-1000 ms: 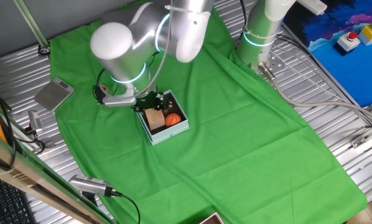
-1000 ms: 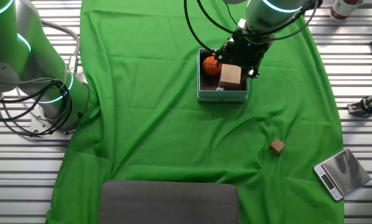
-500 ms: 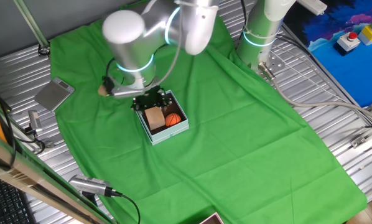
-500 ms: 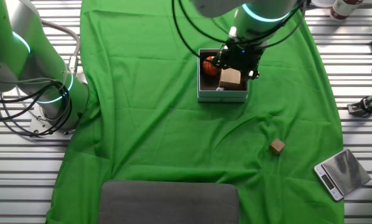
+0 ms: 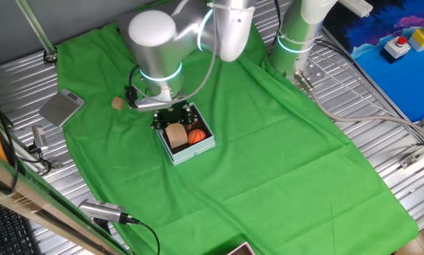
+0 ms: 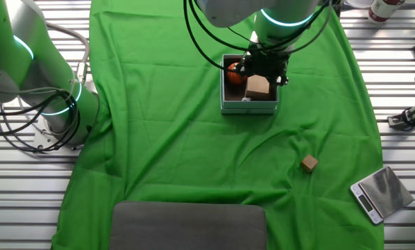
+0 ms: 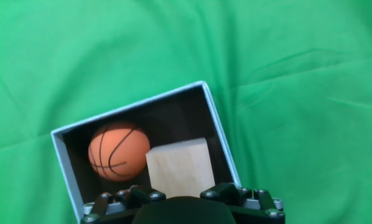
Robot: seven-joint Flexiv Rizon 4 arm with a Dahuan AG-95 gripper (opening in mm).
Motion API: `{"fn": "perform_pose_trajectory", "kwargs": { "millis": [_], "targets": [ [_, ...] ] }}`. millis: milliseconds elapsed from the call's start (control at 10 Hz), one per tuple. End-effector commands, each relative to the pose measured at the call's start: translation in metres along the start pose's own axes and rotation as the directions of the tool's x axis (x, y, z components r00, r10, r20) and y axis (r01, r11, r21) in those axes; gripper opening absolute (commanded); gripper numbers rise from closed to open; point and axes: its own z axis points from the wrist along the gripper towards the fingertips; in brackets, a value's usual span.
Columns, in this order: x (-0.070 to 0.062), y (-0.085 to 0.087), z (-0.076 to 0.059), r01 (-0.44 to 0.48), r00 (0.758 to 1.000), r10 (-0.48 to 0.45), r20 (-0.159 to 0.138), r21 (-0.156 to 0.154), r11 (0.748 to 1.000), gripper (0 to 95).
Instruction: Take everything out of the gift box
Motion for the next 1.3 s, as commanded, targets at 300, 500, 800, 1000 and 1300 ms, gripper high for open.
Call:
{"fn": "perform_pose_trajectory", "kwargs": {
  "millis": [300, 500, 800, 1000, 1300],
  "targets": [
    [0.001, -0.003, 0.008, 0.004, 1.000, -0.004, 0.001, 0.006, 1.000, 57.0],
    [0.001, -0.003, 0.008, -0.034, 0.999, 0.034, -0.002, 0.006, 0.999, 0.0],
    [0.001, -0.003, 0.006, -0.065, 0.998, 0.065, -0.008, 0.000, 0.998, 0.0],
    [0.002, -0.001, 0.000, -0.102, 0.995, 0.101, -0.023, -0.023, 0.995, 0.0],
    [0.008, 0.000, -0.014, -0.125, 0.992, 0.123, -0.036, -0.043, 0.991, 0.0]
  ]
}}
